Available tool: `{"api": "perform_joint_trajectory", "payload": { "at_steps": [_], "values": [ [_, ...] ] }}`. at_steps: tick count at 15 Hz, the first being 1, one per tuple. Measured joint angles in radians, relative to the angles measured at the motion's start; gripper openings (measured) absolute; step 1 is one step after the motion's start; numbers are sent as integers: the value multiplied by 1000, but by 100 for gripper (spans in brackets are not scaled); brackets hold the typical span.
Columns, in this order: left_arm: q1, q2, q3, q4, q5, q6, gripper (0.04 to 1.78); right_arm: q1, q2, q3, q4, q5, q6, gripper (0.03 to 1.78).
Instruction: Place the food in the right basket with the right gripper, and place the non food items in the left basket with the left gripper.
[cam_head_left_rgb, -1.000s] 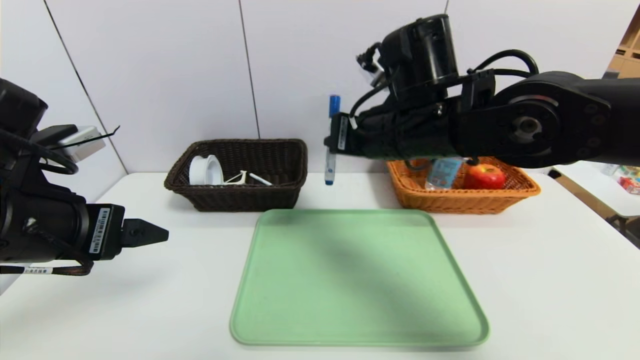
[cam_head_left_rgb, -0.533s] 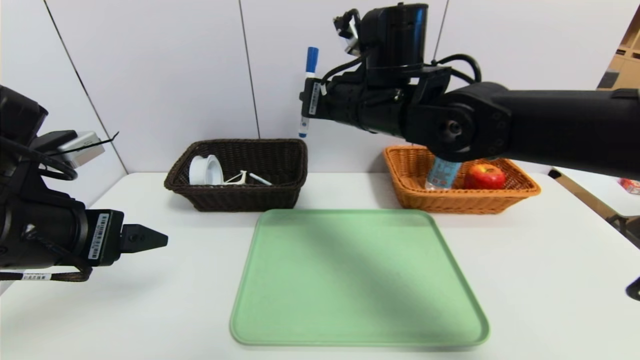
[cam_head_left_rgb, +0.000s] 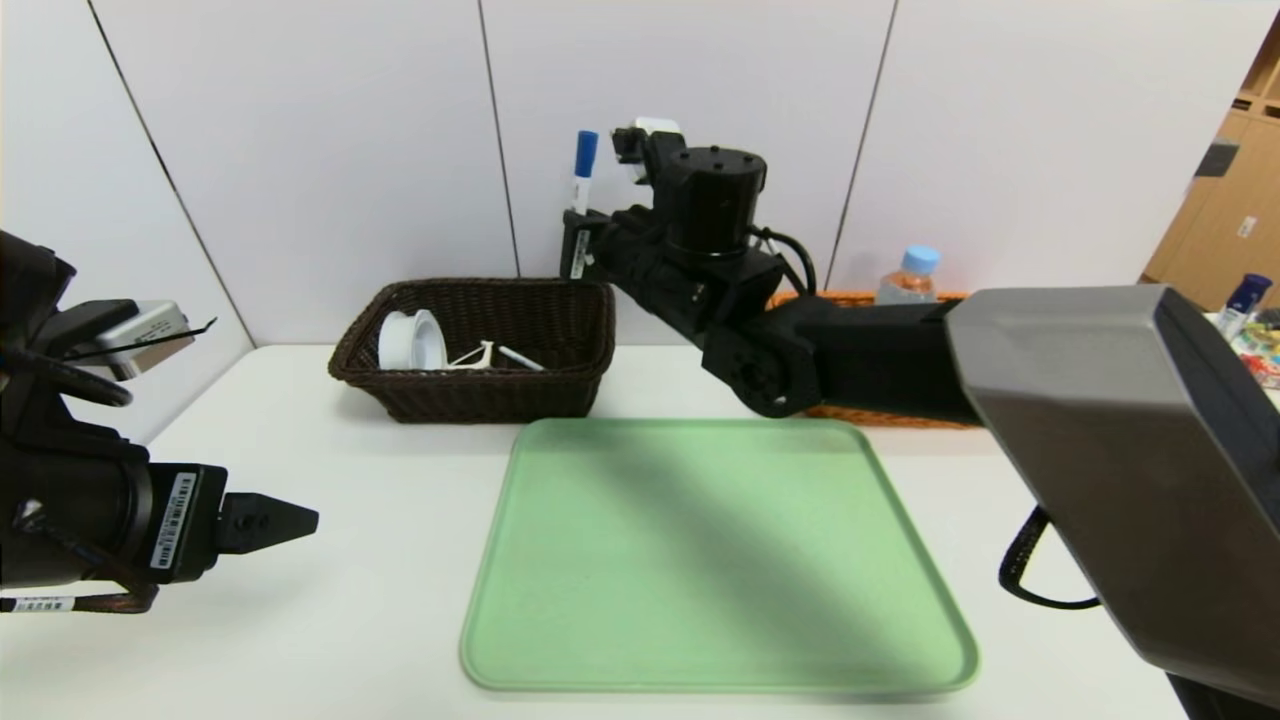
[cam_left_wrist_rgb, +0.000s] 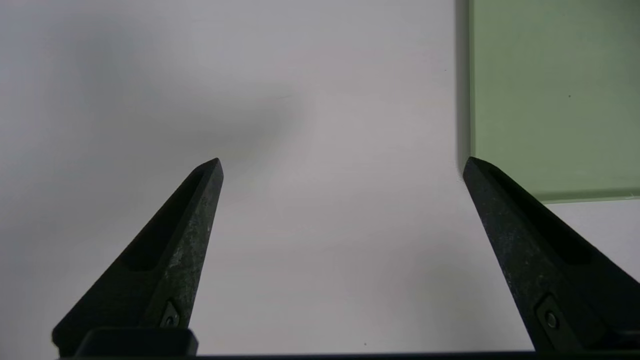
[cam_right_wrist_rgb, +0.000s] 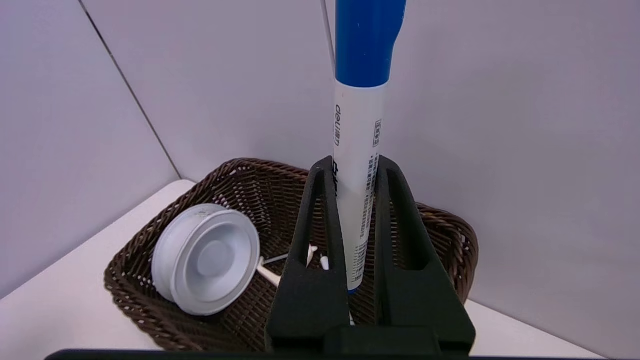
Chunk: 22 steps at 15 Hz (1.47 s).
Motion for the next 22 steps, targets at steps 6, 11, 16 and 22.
{"api": "perform_joint_trajectory", "payload": {
  "at_steps": [6, 11, 16, 22],
  "values": [
    [0, -27, 34, 1, 0, 3, 169, 10, 66, 0, -46, -4, 6, 19],
    [0, -40, 37, 1, 0, 3, 169, 28, 86, 0, -74, -1, 11, 19],
    [0, -46, 37, 2, 0, 3, 169, 24, 113, 1, -76, -2, 9, 76],
    [0, -47, 18, -9, 2, 4, 169, 21, 80, 1, -67, -7, 9, 127]
  ]
}}
